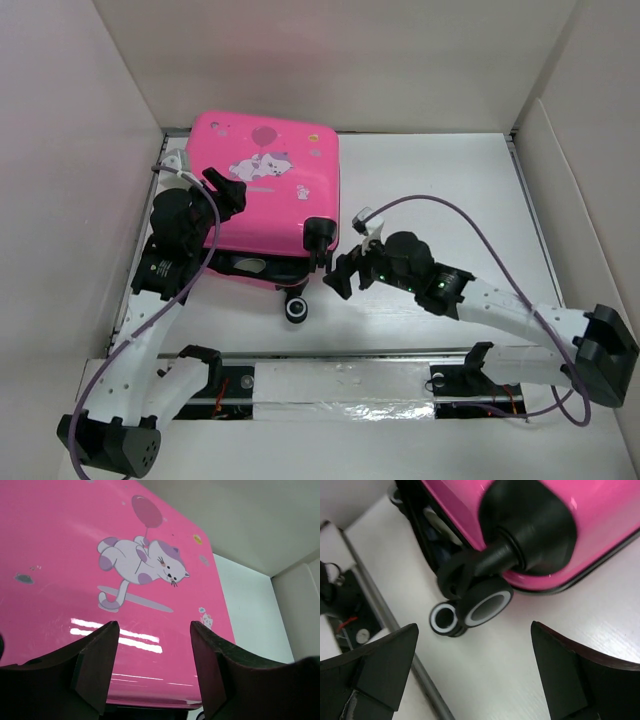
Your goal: Pack the luggage
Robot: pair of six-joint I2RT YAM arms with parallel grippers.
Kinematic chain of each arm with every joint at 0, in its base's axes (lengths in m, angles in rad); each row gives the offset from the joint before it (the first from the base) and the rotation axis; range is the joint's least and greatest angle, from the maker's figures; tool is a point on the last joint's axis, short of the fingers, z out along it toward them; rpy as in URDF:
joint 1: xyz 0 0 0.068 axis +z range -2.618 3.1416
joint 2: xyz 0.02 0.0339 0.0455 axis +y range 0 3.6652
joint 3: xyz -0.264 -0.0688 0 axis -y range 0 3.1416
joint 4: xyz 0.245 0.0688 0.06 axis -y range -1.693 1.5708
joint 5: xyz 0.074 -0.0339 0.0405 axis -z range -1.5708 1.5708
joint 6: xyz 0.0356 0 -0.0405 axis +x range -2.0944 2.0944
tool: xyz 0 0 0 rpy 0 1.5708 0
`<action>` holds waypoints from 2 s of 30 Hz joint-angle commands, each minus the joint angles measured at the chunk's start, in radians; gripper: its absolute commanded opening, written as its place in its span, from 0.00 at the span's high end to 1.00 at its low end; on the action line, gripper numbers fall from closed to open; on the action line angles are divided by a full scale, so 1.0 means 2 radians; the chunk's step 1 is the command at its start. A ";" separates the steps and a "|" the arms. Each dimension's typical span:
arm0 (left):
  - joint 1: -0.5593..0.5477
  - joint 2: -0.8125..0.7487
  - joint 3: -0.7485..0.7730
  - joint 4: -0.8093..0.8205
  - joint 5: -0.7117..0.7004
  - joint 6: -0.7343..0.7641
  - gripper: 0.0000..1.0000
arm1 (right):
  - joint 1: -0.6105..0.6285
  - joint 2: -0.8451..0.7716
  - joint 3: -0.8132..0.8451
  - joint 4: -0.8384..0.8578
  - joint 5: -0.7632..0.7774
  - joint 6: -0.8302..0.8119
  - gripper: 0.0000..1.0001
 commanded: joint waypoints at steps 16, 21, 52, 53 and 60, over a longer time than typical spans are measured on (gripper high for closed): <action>0.000 -0.021 0.023 -0.002 -0.026 0.062 0.34 | 0.032 0.159 0.098 0.085 0.083 0.037 0.01; 0.004 -0.034 0.020 -0.008 -0.054 0.061 0.34 | 0.047 0.161 0.110 0.096 0.110 0.028 0.56; 0.099 0.096 0.114 -0.005 -0.141 0.031 0.26 | 0.220 0.144 0.114 0.080 0.143 0.028 0.56; 0.108 0.110 0.126 -0.014 -0.137 0.033 0.25 | 0.220 0.122 0.102 0.076 0.170 0.026 0.43; 0.193 0.251 0.216 -0.049 -0.124 0.039 0.26 | 0.125 -0.049 0.000 0.030 0.205 0.024 0.24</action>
